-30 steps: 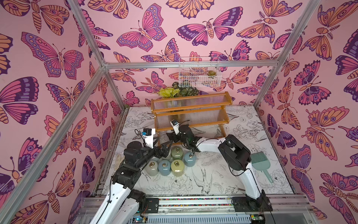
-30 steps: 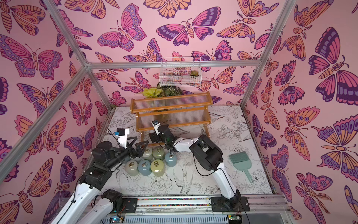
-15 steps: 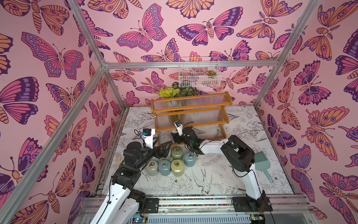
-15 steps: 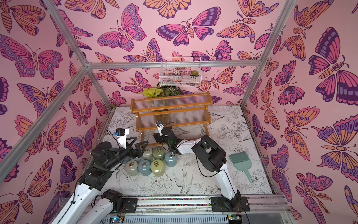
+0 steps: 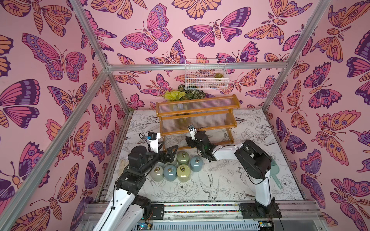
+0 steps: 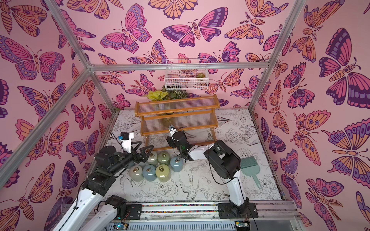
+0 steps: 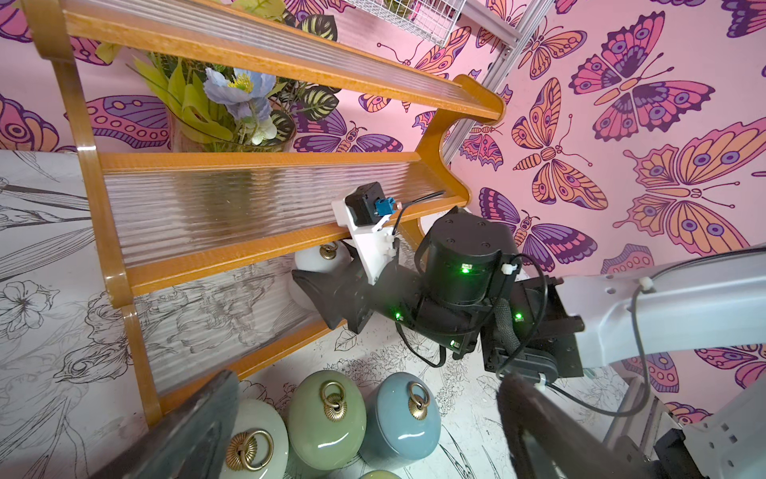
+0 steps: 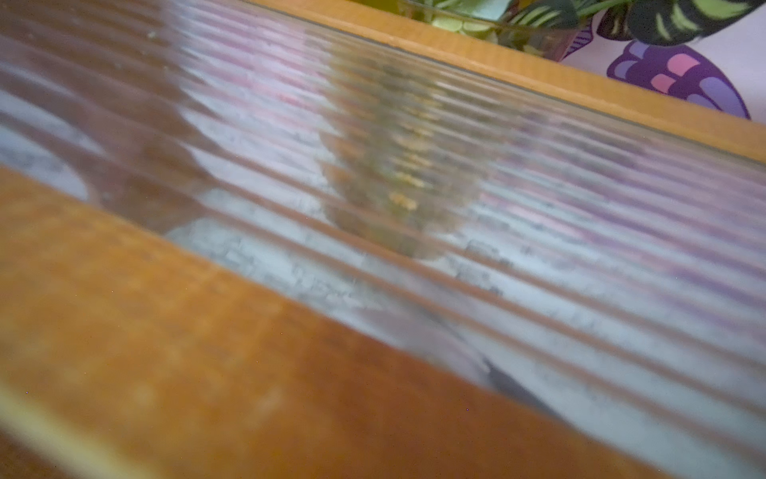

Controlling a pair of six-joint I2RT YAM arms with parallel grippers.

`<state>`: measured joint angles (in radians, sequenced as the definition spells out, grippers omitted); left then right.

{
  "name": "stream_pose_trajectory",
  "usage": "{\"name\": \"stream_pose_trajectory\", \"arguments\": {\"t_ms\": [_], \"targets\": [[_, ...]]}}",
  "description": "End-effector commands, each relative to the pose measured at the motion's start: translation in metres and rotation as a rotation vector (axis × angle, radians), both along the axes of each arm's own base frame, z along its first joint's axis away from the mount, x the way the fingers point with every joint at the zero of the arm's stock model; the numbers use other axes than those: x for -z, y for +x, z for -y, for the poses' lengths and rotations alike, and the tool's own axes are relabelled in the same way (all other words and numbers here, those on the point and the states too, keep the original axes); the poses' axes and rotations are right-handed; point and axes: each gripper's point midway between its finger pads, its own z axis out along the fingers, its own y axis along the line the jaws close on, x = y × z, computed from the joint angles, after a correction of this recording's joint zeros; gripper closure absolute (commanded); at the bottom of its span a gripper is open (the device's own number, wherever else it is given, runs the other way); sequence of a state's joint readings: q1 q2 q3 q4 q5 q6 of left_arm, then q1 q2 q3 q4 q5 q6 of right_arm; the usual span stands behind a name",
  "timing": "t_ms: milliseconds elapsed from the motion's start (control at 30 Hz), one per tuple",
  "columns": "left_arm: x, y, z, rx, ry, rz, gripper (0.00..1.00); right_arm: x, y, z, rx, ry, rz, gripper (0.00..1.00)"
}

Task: Remove the tea canisters from the shelf
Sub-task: Pick up the tea canister from the shelf.

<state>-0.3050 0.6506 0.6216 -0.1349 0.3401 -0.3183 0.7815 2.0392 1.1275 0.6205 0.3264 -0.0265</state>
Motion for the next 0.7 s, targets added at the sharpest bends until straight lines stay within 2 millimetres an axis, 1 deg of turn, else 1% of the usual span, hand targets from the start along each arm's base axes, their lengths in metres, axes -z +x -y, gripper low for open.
{"name": "stream_pose_trajectory", "arguments": {"t_ms": [0, 200, 433, 667], "targets": [[0.005, 0.002, -0.002, -0.005, 0.012, -0.004, 0.00, -0.052, 0.011, 0.023, 0.072, 0.057, 0.122, 0.23], [0.005, 0.005, -0.001, -0.006, 0.016, -0.010, 0.00, -0.058, 0.004, 0.037, 0.075, 0.100, 0.124, 0.23], [0.005, 0.005, -0.001, -0.006, 0.014, -0.013, 0.00, -0.068, -0.002, 0.046, 0.077, 0.126, 0.132, 0.23], [0.006, 0.006, -0.002, -0.015, 0.018, -0.019, 0.00, -0.072, -0.015, 0.057, 0.083, 0.144, 0.134, 0.23]]}}
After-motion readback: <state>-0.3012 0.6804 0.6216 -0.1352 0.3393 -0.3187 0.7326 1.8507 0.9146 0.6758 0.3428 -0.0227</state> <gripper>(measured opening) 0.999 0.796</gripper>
